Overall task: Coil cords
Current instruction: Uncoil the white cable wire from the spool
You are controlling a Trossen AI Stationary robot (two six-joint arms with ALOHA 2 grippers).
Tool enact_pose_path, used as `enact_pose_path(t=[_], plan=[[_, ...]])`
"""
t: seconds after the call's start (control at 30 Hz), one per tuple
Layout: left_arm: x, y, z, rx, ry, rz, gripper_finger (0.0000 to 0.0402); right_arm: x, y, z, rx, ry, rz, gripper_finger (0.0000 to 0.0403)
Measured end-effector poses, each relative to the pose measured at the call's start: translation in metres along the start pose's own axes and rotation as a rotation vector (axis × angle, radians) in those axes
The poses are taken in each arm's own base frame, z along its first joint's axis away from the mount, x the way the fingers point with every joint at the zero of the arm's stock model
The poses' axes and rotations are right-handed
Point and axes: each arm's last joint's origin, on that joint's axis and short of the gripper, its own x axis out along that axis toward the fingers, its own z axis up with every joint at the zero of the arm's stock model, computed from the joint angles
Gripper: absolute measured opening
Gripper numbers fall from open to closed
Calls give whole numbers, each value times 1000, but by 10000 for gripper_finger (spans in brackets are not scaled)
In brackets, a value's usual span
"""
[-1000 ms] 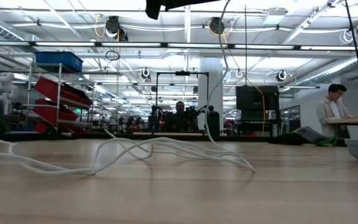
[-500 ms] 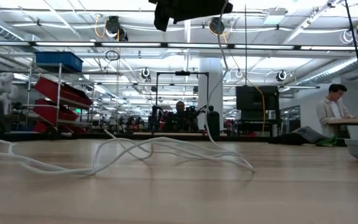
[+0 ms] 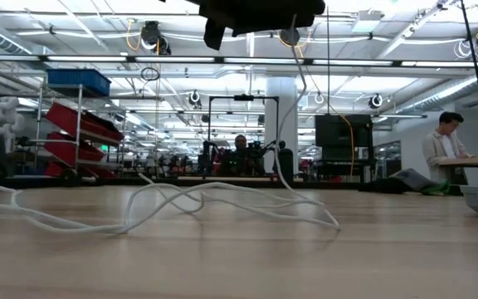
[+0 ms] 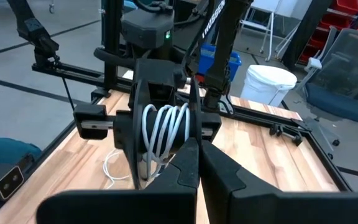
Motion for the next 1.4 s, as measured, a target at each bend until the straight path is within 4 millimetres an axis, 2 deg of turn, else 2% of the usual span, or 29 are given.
enact_pose_path(t=[0.13, 0.27, 0.37, 0.6, 0.73, 1.1, 1.23, 1.4], plan=[[0, 0, 0, 21, 4, -13, 51, 0, 0, -3, -6, 26, 2, 0], [-1, -2, -1, 26, 15, -57, 49, 0, 0, -4, -4, 35, 1, 0], [-1, -3, -2, 34, 28, -85, 68, 0, 0, -4, -3, 35, 1, 0], [-2, -4, -4, 37, 42, -78, 147, 0, 0, -4, -3, 35, 1, 0], [-3, -5, -4, 41, 47, -79, 174, 0, 0, -4, -3, 35, 1, 0], [-5, -5, -5, 64, 69, -80, 180, 0, 0, -4, -4, 36, 1, 0], [-14, -1, 0, 98, 117, -37, 180, 0, 0, -4, -4, 38, 1, 0], [-22, -1, 10, 89, 97, -29, 180, 0, 0, -4, -5, 38, 1, 0]])
